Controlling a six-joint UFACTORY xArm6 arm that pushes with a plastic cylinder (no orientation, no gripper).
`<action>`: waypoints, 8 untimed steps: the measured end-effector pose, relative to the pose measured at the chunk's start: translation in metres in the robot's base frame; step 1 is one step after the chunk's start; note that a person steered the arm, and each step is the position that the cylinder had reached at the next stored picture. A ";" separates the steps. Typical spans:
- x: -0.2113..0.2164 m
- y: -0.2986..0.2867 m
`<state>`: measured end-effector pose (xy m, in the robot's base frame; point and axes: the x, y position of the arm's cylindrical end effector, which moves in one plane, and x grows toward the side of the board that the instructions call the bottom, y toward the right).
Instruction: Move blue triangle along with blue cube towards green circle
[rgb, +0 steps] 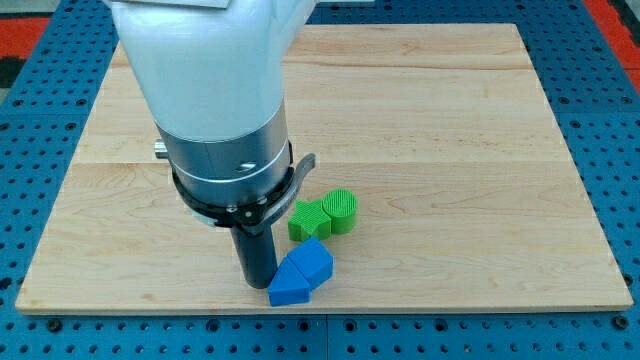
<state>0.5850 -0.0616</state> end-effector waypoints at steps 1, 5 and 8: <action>-0.005 -0.038; 0.033 -0.031; 0.032 -0.005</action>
